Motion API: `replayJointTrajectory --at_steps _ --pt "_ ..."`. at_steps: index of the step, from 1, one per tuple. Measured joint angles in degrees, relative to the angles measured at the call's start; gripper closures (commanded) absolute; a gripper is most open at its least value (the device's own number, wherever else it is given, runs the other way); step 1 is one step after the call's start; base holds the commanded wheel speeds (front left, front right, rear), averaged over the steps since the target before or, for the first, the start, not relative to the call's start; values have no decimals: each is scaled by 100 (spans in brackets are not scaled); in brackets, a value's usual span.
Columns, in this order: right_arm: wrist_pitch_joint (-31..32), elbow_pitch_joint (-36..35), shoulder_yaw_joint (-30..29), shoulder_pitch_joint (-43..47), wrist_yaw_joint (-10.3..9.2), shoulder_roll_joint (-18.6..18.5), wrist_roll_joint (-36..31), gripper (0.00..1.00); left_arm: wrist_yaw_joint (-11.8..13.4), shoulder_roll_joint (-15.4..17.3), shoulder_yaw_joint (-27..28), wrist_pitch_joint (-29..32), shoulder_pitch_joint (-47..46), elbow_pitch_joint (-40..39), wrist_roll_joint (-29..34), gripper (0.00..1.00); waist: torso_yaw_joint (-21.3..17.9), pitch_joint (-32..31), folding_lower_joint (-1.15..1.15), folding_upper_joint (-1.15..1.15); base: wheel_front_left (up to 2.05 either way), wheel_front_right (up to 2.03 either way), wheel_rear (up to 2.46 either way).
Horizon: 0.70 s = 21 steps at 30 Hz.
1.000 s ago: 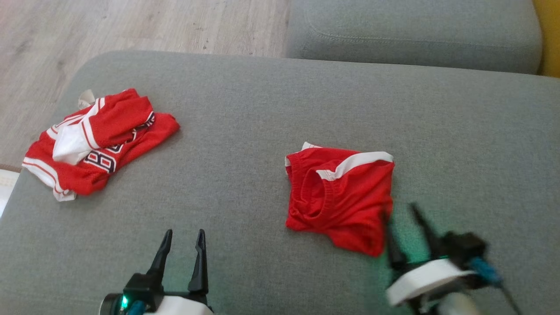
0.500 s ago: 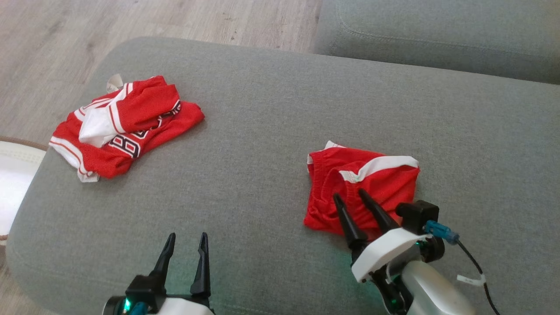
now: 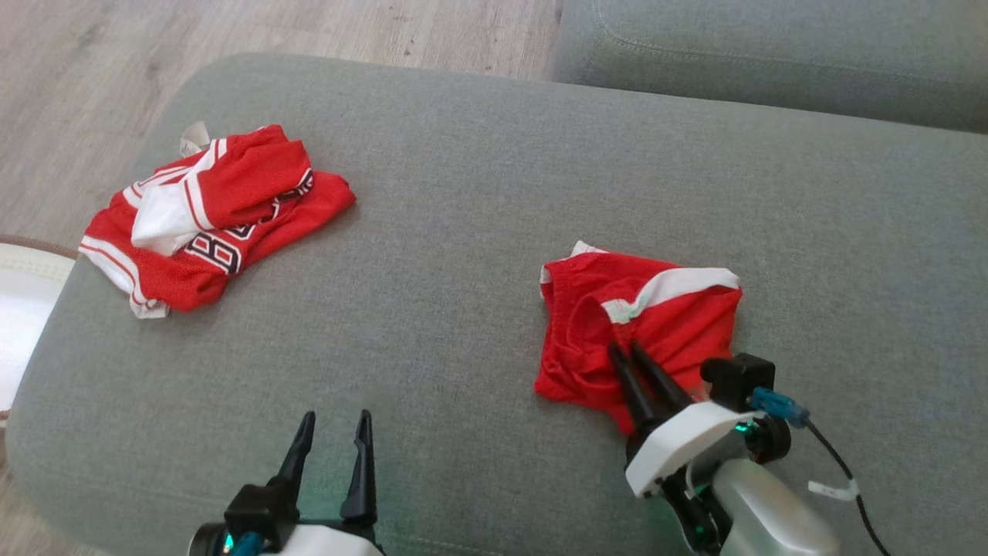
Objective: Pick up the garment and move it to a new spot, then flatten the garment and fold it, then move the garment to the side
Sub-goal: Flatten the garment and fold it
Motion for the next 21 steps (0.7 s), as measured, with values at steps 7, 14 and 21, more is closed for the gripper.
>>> replayJointTrajectory --at_steps 7,14,21 --pt "0 -108 -53 -138 0 -3 -9 100 1 0 -16 0 -7 5 -21 0 39 62 0 0 0 0 0" --pt "0 -212 -134 -236 0 -4 -68 100 -2 0 -31 0 -11 4 -21 0 119 120 0 0 0 0 0" --pt "0 236 -44 -874 0 -19 -170 100 -8 0 -197 0 -95 33 -21 0 303 216 0 0 0 0 0"
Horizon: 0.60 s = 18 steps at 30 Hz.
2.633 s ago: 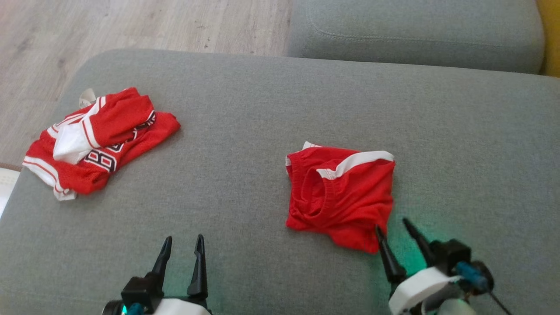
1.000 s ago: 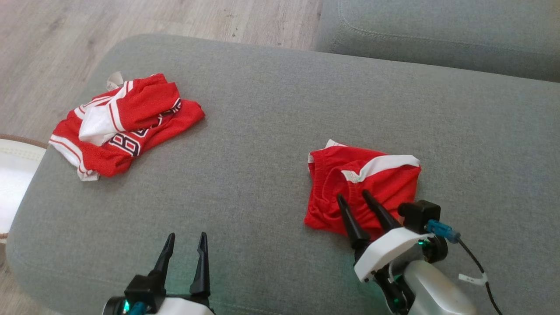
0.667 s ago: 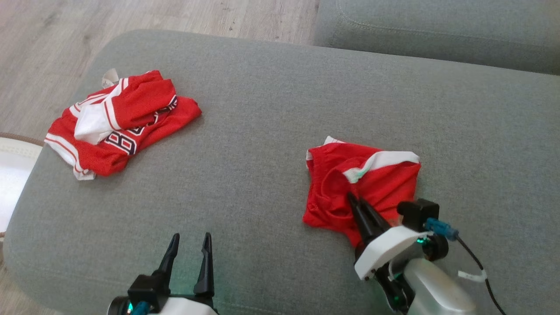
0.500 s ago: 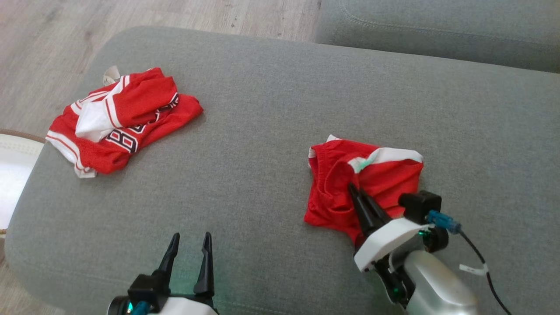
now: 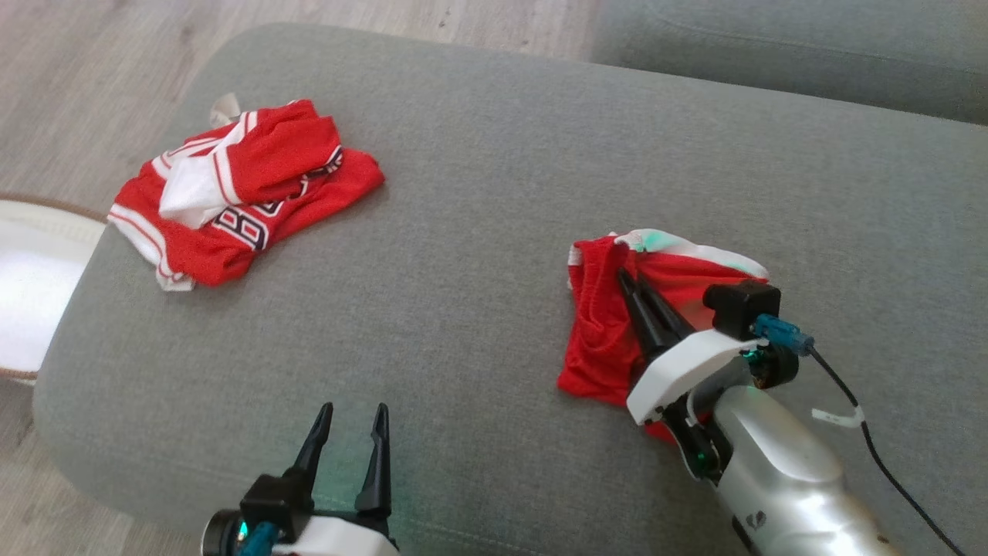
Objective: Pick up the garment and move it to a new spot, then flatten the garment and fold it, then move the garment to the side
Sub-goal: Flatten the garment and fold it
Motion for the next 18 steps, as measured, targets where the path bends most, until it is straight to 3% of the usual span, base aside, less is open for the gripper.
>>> replayJointTrajectory --at_steps 1,2,3,4,5,9,14,18 --pt "0 94 8 -58 0 -2 0 100 -1 -1 -23 0 -41 15 -1 0 35 19 0 0 0 0 0" --pt "0 208 27 -108 0 -4 -15 88 0 -3 -36 0 -73 15 -3 0 72 40 0 0 0 0 0" --pt "0 302 46 -138 0 -11 -25 60 0 -2 -47 0 -93 18 -30 0 106 66 0 0 0 0 0" --pt "0 376 52 -154 0 -14 -25 5 0 -1 -56 0 -108 29 -62 0 138 92 0 0 0 0 0" --pt "0 471 64 -164 0 -14 -32 0 0 -1 -65 0 -129 46 -69 0 170 119 0 0 0 0 0" --pt "0 669 103 -276 0 -18 -148 0 0 -1 -105 0 -162 51 -94 0 269 212 0 0 0 0 0" --pt "0 378 324 -354 0 -42 -219 0 0 -1 -77 0 -162 56 -96 0 263 246 0 0 0 0 0" --pt "0 67 715 -307 0 -62 119 0 1 -2 -56 0 -163 55 -93 0 167 187 0 0 0 0 0"
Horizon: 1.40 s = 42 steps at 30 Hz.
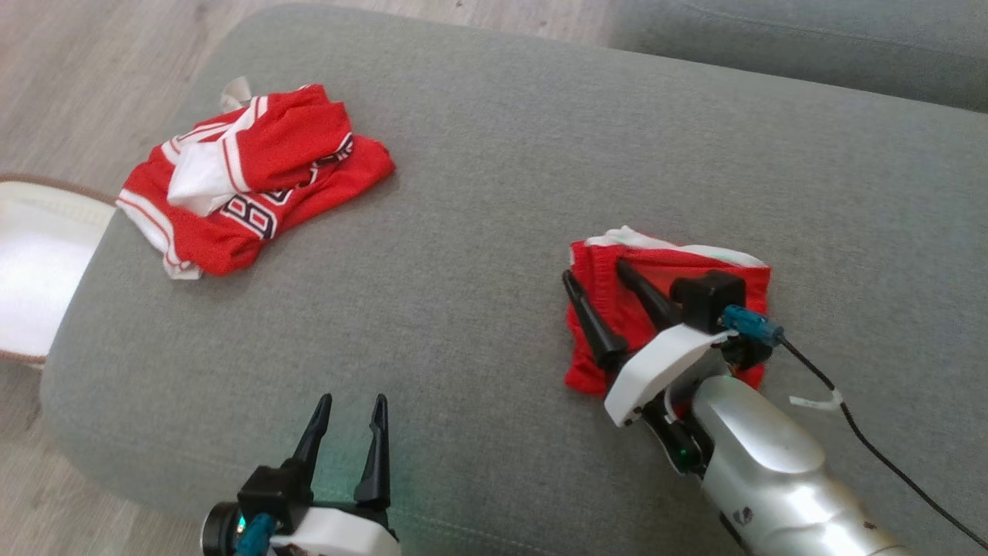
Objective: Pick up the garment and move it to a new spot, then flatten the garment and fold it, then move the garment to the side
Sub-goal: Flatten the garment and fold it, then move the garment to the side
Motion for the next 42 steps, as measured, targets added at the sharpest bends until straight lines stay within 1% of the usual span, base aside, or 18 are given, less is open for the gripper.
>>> replayJointTrajectory --at_steps 4,9,13,19,20,23,26,29,34,39,42 --pt "0 -214 -57 49 0 4 -5 0 0 1 49 0 0 -5 3 0 -159 -84 0 0 0 0 0" --pt "0 -194 -437 236 0 2 -259 0 -1 0 143 0 2 -9 68 0 -385 -225 0 0 0 0 0" --pt "0 -271 -981 499 0 3 -592 0 0 2 277 0 10 -12 148 0 -588 -358 0 0 0 0 0" --pt "0 -954 -2340 1109 0 14 -1408 0 8 2 458 0 27 -94 413 0 -887 -556 0 0 0 0 0" --pt "0 -954 -2340 1109 0 14 -1408 0 8 2 458 0 27 -94 413 0 -887 -556 0 0 0 0 0" --pt "0 -1328 -2824 1511 0 21 -1739 0 59 1 489 0 73 -171 637 0 -1023 -648 0 0 0 0 0" --pt "-1 -1630 -3119 1864 0 35 -1982 0 115 3 594 0 181 -215 818 0 -1150 -722 -1 0 0 0 0" --pt "-1 -1785 -3283 2091 0 62 -2118 0 152 3 609 0 273 -247 982 0 -1258 -773 -1 0 0 0 0" --pt "0 -1797 -3314 2328 0 97 -2131 0 252 5 617 0 381 -381 1011 0 -1408 -832 0 0 0 0 0" --pt "0 -1793 -3296 2318 0 98 -2131 0 252 5 611 0 439 -382 1017 0 -1416 -824 0 0 0 0 0" --pt "0 -1605 -3170 2299 0 97 -2103 0 243 5 581 0 435 -388 1016 0 -1352 -785 0 0 0 0 0"
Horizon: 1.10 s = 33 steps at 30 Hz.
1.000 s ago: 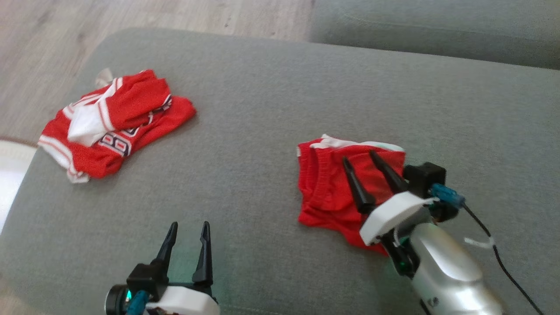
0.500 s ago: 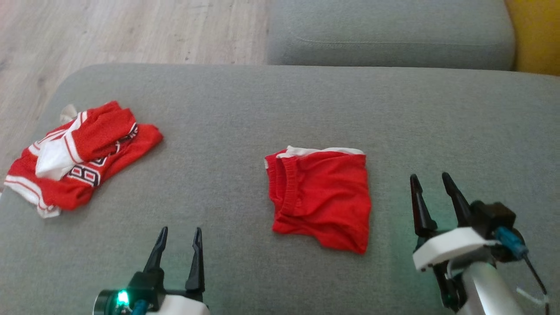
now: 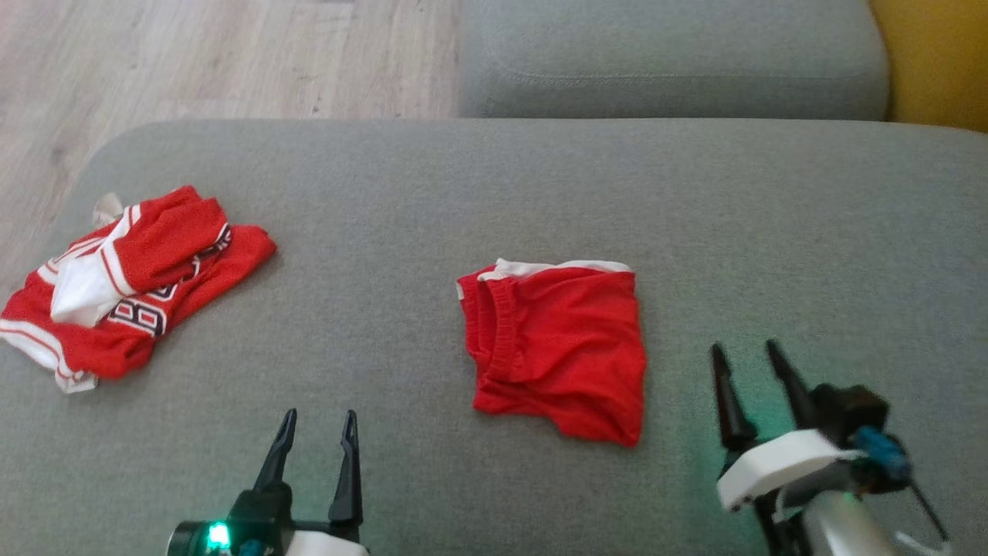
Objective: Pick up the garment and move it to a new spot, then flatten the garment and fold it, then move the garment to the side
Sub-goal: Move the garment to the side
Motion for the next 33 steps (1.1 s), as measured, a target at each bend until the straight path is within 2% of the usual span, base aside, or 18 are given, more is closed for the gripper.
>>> replayJointTrajectory --at_steps 4,7,15,16,17,20,24,31,32,33 --pt "0 435 477 -142 0 4 248 0 -51 2 -144 0 -47 3 -20 0 133 139 0 0 0 0 0" --pt "0 813 648 -608 0 2 409 0 -102 -2 -257 0 -164 26 -107 0 289 290 1 0 0 0 0" --pt "-3 2510 833 -1706 0 -11 498 0 -198 -1 -442 0 -357 137 -199 0 850 707 1 0 0 0 0" --pt "-71 2652 875 -1757 0 -11 546 35 -200 0 -441 0 -357 141 -211 0 905 753 1 0 0 0 0" --pt "-110 2742 926 -1829 0 -26 615 100 -201 1 -436 0 -358 141 -215 0 945 797 0 0 0 0 0" --pt "-116 2847 1070 -2075 0 -67 778 100 -197 -4 -372 0 -358 140 -215 0 950 887 1 0 0 0 0" --pt "-67 2616 1110 -2061 0 -7 791 100 -207 5 -309 0 -362 122 -211 0 692 900 1 0 0 0 0" --pt "-27 2100 1223 -1849 0 -14 824 100 -333 7 -311 0 -553 12 -157 0 -325 867 1 0 0 0 0" --pt "-27 2100 1223 -1849 0 -14 824 100 -333 7 -311 0 -553 12 -157 0 -325 867 1 0 0 0 0" --pt "-26 2035 1272 -1849 0 -14 870 100 -359 7 -320 0 -611 1 -146 0 -507 870 0 0 0 0 0"
